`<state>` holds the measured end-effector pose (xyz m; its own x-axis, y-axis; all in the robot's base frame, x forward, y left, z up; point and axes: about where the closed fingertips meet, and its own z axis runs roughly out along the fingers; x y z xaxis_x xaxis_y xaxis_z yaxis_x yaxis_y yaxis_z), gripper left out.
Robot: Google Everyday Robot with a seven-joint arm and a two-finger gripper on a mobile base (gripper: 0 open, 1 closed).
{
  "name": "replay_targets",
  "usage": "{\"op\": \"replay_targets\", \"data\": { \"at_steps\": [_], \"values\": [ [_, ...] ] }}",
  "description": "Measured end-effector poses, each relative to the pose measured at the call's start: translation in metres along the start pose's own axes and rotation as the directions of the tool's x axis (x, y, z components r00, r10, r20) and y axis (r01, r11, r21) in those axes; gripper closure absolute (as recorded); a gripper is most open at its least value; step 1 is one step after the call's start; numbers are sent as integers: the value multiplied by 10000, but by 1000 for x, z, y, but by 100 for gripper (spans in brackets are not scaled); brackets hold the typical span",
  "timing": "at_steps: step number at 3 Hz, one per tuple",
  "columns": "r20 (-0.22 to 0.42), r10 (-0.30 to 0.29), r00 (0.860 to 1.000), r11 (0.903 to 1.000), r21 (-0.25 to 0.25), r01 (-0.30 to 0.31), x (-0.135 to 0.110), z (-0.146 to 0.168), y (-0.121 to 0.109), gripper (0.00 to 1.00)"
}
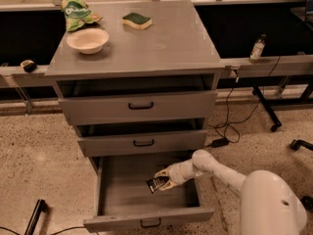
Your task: Pick rxbar chocolate from bottom drawer and place on counter
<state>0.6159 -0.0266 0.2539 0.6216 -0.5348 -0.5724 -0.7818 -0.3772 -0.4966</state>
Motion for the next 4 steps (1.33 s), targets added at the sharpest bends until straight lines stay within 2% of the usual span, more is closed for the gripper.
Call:
{"op": "replay_targets", "data": {
  "at_steps": [1, 2, 3, 4],
  "values": [
    [-8, 870, 9962, 9946, 567, -868, -28, -73, 4, 100],
    [325, 1994, 9794, 9725, 1164, -2019, -50, -139, 5, 100],
    [364, 2287, 9728, 9631, 1372, -2315, -52, -159, 7, 100],
    [718, 2207, 9727, 9619, 1489, -2293, -64, -170, -5, 100]
  ]
}}
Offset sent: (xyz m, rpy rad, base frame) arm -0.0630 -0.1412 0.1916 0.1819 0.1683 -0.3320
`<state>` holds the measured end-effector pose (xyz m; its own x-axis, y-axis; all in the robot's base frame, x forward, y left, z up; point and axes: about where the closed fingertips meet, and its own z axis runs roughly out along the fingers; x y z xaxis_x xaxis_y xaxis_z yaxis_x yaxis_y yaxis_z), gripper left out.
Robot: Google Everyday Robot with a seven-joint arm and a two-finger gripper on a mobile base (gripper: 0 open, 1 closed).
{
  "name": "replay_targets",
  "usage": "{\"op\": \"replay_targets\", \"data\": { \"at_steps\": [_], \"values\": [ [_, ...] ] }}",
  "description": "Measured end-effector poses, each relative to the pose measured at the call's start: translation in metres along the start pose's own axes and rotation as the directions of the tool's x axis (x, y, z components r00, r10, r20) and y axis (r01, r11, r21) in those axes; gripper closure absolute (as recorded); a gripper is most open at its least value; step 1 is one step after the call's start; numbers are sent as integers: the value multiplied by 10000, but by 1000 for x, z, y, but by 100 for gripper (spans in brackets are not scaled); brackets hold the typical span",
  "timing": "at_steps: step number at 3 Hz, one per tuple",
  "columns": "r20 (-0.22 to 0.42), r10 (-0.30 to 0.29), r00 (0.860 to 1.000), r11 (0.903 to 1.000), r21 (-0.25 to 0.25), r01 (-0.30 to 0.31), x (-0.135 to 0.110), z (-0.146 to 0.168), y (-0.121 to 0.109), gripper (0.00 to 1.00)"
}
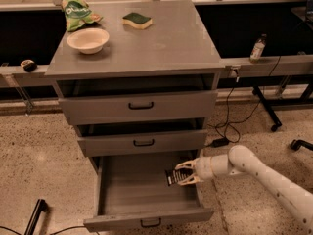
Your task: Pick rxbar chocolate from bottom drawer and place on counter
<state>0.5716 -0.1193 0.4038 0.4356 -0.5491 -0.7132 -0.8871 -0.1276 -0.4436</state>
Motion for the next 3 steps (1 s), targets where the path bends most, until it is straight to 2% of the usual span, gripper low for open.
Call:
{"op": "replay_targets", "data": {
  "at_steps": [1, 2, 3],
  "values": [
    [626, 647, 9959, 9963, 531, -680, -43, -34, -40, 100],
    [691, 1060, 9920, 9859, 1228, -1139, -98, -75, -73, 100],
    [-440, 1030, 9937, 9893, 1081, -977, -138, -98, -102, 100]
  ]
}}
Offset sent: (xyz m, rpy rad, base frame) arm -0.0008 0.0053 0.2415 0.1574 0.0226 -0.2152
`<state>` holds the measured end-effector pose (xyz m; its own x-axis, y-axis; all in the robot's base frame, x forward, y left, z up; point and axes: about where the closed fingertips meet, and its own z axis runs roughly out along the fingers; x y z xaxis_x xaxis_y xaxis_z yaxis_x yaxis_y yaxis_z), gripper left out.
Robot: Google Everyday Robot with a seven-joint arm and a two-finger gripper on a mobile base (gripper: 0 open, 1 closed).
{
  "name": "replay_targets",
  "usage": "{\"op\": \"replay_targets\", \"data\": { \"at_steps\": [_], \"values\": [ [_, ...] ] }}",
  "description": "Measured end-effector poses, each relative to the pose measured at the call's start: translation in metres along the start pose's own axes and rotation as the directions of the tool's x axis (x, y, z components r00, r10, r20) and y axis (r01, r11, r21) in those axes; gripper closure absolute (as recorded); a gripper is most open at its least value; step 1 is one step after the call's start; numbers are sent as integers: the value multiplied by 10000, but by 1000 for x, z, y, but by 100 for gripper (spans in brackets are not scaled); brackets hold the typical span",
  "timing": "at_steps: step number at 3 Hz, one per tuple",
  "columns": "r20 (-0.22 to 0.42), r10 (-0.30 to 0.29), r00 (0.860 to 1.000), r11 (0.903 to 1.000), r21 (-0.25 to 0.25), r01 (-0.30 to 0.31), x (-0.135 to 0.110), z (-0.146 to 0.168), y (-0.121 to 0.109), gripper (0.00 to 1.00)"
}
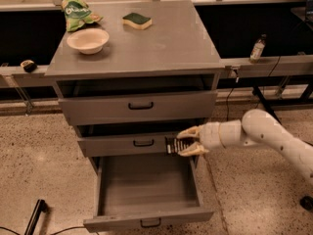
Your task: Pick rxbar chocolate from bottom drawer and place on counter
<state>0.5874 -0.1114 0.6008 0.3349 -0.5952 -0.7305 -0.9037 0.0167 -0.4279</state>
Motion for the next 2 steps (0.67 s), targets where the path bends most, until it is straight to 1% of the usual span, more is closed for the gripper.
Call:
{"op": "replay_targets", "data": {
  "at_steps": [1, 2],
  "values": [
    [-1751, -590, 9828, 9981, 97, 616, -42, -42, -58, 100],
    [-2810, -896, 9555, 9954, 66, 953, -81, -87, -119, 100]
  ]
}}
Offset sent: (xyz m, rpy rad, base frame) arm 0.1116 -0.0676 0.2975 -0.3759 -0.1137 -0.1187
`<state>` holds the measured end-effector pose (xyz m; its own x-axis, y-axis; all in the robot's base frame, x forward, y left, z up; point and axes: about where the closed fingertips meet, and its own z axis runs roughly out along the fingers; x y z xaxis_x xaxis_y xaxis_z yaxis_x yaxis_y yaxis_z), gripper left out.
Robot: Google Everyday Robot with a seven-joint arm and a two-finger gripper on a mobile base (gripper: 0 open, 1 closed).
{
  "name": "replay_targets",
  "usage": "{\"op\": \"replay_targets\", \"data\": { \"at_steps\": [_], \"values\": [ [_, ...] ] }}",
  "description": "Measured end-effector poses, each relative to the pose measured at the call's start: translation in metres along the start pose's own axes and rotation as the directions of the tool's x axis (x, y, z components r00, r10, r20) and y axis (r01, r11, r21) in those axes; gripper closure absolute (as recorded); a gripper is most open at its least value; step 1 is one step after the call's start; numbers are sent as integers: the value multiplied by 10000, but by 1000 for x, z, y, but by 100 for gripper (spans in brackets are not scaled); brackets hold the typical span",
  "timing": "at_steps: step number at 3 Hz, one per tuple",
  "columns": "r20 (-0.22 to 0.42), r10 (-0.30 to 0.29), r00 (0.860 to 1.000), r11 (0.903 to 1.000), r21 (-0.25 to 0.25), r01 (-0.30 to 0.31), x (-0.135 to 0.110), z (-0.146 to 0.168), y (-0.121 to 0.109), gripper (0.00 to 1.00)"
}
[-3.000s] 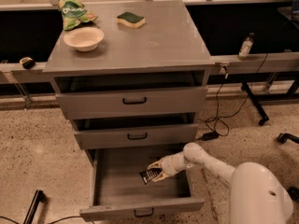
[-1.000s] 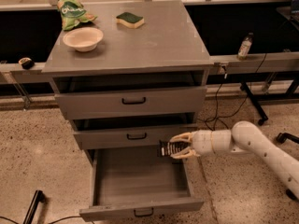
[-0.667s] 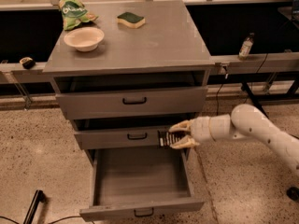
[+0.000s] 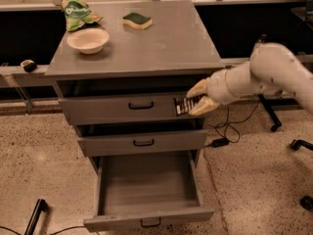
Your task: Pick rxbar chocolate from bottom drawer and place on counter
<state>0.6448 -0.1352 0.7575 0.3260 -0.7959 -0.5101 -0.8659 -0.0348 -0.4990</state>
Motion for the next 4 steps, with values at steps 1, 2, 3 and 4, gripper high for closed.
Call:
{"op": "replay_targets", "data": {
  "at_steps": [1, 2, 3, 4],
  "values": [
    [-553, 96, 9984, 9983, -566, -127, -10, -36, -58, 100],
    [-500, 289, 9983, 9986, -431, -311, -16, -56, -99, 100],
    [203, 423, 9989, 9980, 464, -432, -32, -81, -142, 100],
    [943, 773, 9925, 9858, 1416, -902, -40, -83, -170, 100]
  ]
}}
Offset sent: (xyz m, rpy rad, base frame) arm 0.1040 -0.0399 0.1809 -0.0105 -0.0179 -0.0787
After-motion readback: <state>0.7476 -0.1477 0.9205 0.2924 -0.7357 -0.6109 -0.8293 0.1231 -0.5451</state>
